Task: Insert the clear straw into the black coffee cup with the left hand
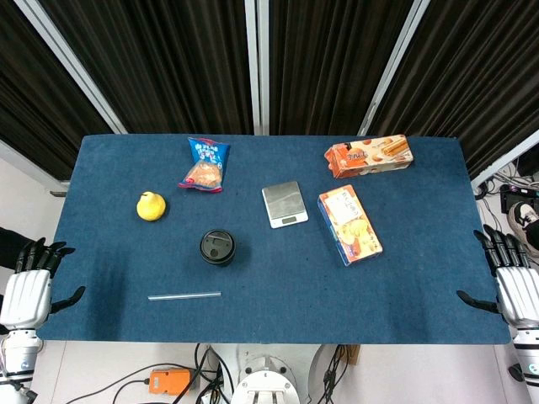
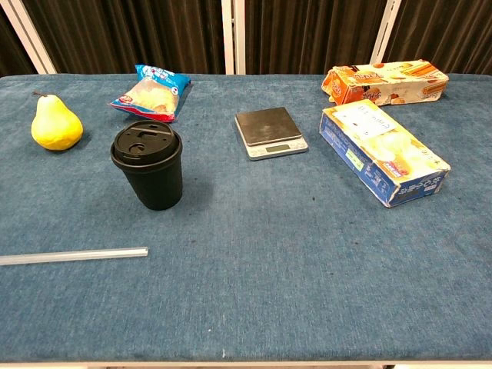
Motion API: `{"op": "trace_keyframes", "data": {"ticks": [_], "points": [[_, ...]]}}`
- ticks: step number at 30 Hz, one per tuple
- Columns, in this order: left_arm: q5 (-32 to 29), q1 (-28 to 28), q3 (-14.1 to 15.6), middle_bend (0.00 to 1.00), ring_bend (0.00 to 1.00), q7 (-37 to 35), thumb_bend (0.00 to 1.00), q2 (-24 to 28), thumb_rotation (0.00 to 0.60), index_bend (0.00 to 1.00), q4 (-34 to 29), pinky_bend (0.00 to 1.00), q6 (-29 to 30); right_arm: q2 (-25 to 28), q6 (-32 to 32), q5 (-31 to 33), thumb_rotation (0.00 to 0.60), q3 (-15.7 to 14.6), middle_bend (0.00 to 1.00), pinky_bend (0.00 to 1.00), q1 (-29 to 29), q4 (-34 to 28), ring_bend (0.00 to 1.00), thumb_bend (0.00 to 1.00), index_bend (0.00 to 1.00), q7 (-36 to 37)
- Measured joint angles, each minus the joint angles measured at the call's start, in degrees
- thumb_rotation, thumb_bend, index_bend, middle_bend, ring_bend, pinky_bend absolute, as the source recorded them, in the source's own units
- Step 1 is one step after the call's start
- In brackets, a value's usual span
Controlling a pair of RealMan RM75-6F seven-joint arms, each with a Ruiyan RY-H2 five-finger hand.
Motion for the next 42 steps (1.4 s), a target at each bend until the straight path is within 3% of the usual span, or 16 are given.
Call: {"op": "trace_keyframes", "data": {"ticks": [10,17,21,32,42], "points": [[3.32,-2.06,0.00,0.17,0.03,2.02,0.13,-1.25,0.600,0.28,-2.17,0.00,-1.41,0.70,-0.22,0.10,0.600,-0.32,0.00,0.00,0.05,0.09,0.00,0.11,0.00,0.40],[7.71,-6.85,1.81,0.17,0.04,7.71,0.14,-4.87,0.600,0.38,-4.25,0.00,-9.06,1.31,1.18,-0.06,0.600,-0.45,0.00,0.00,-0.77,0.17,0.00,0.11,0.00,0.82],[8.41,-9.29,2.84,0.17,0.04,12.04,0.16,-8.94,0.600,0.40,-5.17,0.00,-13.73,1.24,1.12,0.18,0.600,-0.55,0.00,0.00,-0.91,0.46,0.00,0.11,0.00,1.06],[3.13,-10.86,2.96,0.19,0.04,21.07,0.19,-19.27,0.600,0.45,-3.96,0.00,-17.24,0.86,0.19,0.79,0.600,-0.49,0.00,0.00,-0.61,1.22,0.00,0.12,0.00,1.80],[-0.65,-11.31,2.46,0.19,0.03,25.61,0.23,-24.04,0.600,0.48,0.18,0.00,-17.55,0.57,-0.67,0.95,0.600,-0.60,0.00,0.00,-0.27,2.11,0.00,0.11,0.00,3.55]]}}
